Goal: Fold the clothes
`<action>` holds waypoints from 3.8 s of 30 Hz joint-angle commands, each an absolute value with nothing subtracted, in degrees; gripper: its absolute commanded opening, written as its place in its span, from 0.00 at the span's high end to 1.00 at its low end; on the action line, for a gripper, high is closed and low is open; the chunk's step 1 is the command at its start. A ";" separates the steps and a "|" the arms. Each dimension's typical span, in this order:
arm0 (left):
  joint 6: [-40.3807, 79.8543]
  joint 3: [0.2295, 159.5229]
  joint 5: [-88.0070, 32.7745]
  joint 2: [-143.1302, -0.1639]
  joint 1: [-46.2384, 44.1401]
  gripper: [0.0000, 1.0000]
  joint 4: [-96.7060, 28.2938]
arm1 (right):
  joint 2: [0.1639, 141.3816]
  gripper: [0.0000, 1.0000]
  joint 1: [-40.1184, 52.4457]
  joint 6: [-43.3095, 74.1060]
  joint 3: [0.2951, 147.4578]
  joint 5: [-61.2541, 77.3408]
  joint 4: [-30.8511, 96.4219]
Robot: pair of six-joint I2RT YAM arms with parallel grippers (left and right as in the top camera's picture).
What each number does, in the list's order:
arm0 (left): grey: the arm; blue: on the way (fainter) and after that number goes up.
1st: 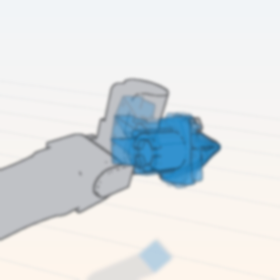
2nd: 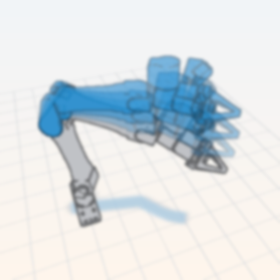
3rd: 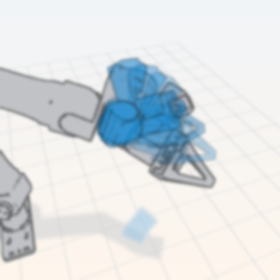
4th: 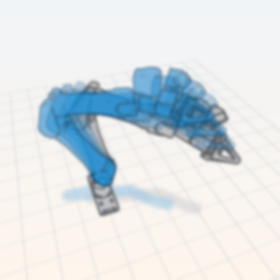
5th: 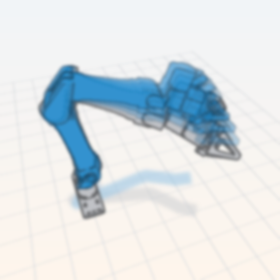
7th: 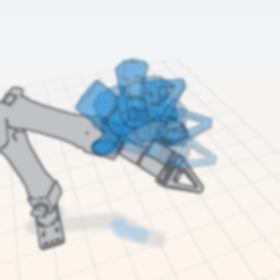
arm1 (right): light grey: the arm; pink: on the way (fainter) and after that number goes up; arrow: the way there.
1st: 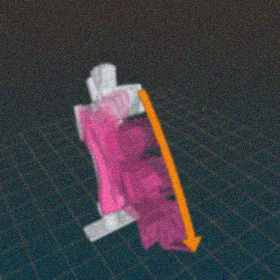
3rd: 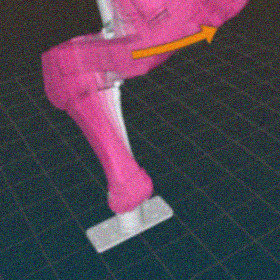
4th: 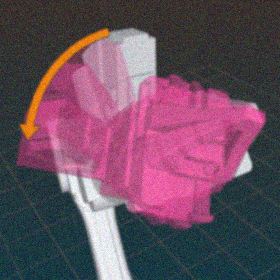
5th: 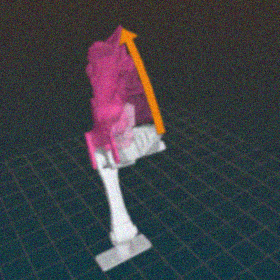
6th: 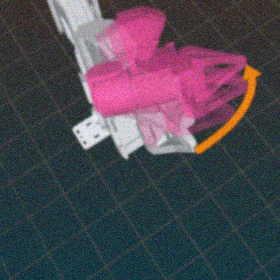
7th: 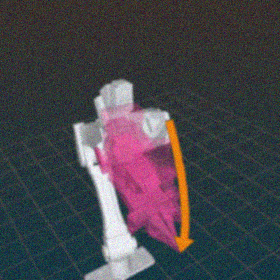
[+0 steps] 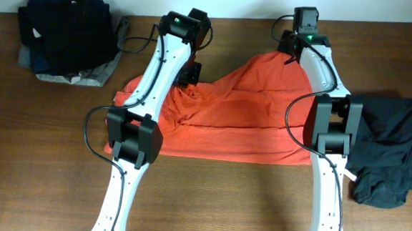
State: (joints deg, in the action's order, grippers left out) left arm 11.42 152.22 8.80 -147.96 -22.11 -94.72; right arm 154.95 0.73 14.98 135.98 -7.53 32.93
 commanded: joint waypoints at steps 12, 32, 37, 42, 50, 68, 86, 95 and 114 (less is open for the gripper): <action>11.97 153.05 8.38 -144.86 -21.85 0.85 -94.83 | 156.11 0.60 0.95 15.25 136.88 -10.37 35.33; 11.97 153.05 8.40 -144.86 -21.80 0.85 -94.80 | 156.48 0.96 1.15 14.41 137.01 -11.20 37.56; 11.99 153.05 9.85 -144.86 -21.78 0.86 -94.78 | 156.42 0.96 0.99 14.90 139.02 -13.37 39.64; 11.99 153.05 10.96 -144.73 -20.51 0.89 -94.54 | 155.37 0.96 0.95 15.27 143.98 -18.59 45.21; 11.99 153.05 10.92 -144.70 -15.64 0.89 -95.26 | 154.54 0.96 0.36 15.33 152.05 -18.74 57.28; 10.94 153.05 4.95 -144.24 -9.89 0.89 -96.73 | 153.62 0.96 -0.45 19.62 170.56 -20.62 87.11; 8.43 142.61 -0.43 -134.89 -9.80 0.98 -96.75 | 144.73 0.96 -0.38 16.93 176.20 -7.05 97.36; 8.45 135.15 0.21 -127.59 -9.56 0.99 -96.75 | 133.05 0.96 -0.40 16.49 157.23 -4.73 97.36; 14.22 120.88 10.79 -127.59 -5.56 0.98 -96.18 | 126.72 0.96 -0.51 15.49 133.97 -9.98 97.36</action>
State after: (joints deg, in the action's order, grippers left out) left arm 11.66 121.23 6.96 -128.46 -8.45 -96.18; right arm 129.27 -0.14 15.46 135.28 -6.85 97.01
